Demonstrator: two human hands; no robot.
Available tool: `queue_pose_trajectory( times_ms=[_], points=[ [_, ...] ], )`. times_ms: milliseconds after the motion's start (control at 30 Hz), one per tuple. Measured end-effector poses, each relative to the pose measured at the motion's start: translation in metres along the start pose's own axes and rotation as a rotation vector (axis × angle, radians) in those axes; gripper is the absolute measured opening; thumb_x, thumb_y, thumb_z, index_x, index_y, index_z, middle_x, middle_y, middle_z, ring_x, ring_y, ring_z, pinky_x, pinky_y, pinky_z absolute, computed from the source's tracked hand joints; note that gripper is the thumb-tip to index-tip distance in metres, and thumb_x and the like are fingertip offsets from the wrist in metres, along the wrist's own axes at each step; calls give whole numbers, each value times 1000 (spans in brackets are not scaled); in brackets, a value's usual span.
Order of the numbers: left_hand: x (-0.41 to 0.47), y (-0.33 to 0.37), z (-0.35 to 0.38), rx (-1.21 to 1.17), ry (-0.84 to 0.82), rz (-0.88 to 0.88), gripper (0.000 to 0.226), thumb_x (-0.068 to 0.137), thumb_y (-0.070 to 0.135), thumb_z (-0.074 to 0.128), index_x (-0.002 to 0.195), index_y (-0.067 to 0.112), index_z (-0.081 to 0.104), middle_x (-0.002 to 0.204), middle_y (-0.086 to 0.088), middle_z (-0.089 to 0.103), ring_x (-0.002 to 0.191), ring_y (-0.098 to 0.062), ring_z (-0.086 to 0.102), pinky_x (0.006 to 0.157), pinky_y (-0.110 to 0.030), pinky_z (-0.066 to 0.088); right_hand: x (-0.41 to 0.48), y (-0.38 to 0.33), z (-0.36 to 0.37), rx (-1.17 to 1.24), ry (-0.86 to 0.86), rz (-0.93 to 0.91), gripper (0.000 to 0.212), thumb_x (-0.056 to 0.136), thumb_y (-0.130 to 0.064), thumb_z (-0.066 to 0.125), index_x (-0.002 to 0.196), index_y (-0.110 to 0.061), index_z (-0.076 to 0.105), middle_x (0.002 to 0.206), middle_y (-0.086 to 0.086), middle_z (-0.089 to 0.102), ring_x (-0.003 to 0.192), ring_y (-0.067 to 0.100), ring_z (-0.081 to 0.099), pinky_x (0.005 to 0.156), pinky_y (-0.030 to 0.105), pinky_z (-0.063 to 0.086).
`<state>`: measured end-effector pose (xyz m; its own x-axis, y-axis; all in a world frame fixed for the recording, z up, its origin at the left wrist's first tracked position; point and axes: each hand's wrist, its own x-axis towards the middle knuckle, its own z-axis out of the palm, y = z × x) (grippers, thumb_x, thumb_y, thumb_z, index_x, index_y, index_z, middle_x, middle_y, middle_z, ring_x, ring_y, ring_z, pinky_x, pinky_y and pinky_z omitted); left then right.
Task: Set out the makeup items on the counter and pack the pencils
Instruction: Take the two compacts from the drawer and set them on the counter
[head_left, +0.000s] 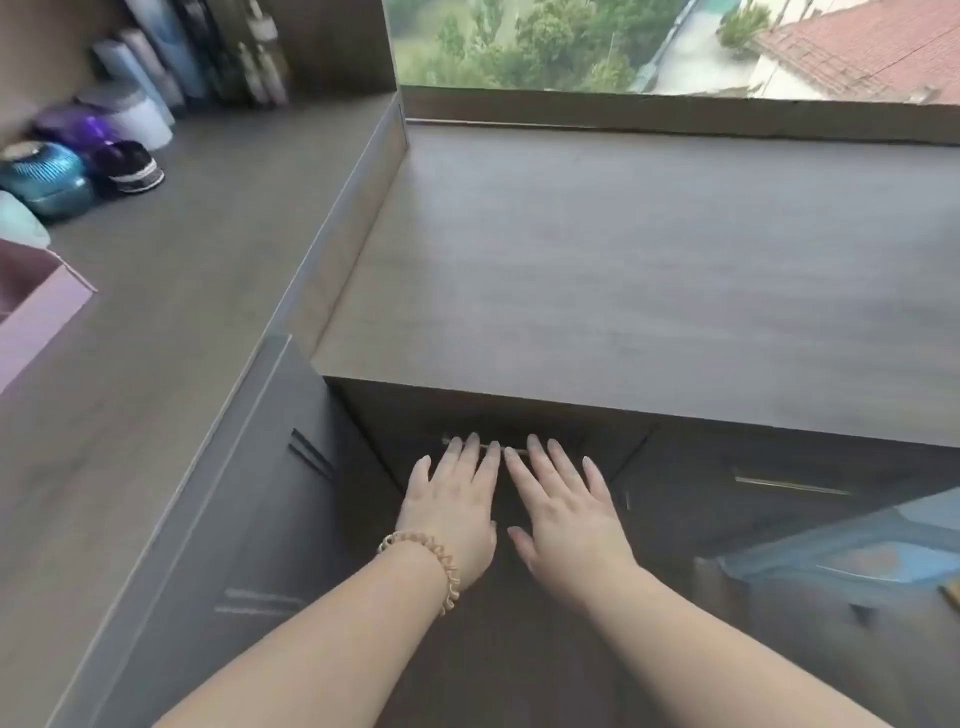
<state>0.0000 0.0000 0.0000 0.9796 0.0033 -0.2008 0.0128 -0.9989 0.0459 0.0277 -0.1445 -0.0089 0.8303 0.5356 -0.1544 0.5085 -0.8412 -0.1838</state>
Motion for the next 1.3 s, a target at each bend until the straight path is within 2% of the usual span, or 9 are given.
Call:
queue_pose_trajectory(
  times_ms=[233,367,500,667,800,900,1000,1167,1300],
  points=[
    [32,-16,58,26,43,-23,78,81,31,53,146,16,14,157,-6,14,143,-22,14,109,-41,23,39,7,59,-43,51,-5,80,75,-34,64,145,-21,26,153,7,29,142,28,24,110,50,26],
    [35,-16,71,-5,189,-51,80,70,35,62,142,15,33,144,-4,42,128,-21,41,92,-37,39,44,7,75,-41,185,33,79,70,-36,67,140,-17,38,144,6,45,135,28,37,105,50,33],
    [31,-8,72,35,213,-76,76,68,36,61,137,14,39,127,-4,52,108,-23,50,83,-36,41,34,3,85,-97,194,38,75,75,-40,62,141,-16,35,143,4,44,133,27,38,104,47,28],
    [-8,-4,75,53,147,-79,73,68,33,63,136,14,42,130,-4,51,111,-24,51,84,-37,42,-4,-11,83,-84,128,10,82,69,-40,68,141,-17,35,144,4,45,131,27,42,104,50,35],
    [-41,-1,75,72,83,-61,60,69,29,62,126,15,50,117,-4,55,99,-23,52,76,-38,41,-37,-23,67,-60,344,-129,74,76,-34,57,144,-24,30,149,2,34,137,24,31,111,45,18],
    [-61,3,71,78,-32,-91,66,76,32,55,137,17,35,128,-1,46,109,-22,45,82,-37,35,-37,-30,38,-70,484,-66,76,79,-39,51,147,-25,22,153,4,23,142,25,19,114,45,10],
    [-84,10,62,4,6,-107,71,71,33,62,137,17,38,134,0,45,118,-20,41,86,-36,33,-32,-32,20,-75,368,18,79,78,-44,51,147,-23,21,153,7,27,142,27,23,113,47,9],
    [-91,7,32,-93,510,63,68,66,20,63,132,17,46,138,-3,47,130,-24,39,101,-42,32,-43,-30,25,-62,211,-1,74,77,-43,58,143,-22,32,142,8,47,129,28,45,109,48,20],
    [-69,-3,1,87,146,-15,82,74,34,56,147,19,22,155,-6,25,144,-26,16,114,-50,9,-52,-33,22,-72,159,-6,77,73,-39,59,143,-21,32,141,7,47,127,28,46,108,49,27]
  ],
)
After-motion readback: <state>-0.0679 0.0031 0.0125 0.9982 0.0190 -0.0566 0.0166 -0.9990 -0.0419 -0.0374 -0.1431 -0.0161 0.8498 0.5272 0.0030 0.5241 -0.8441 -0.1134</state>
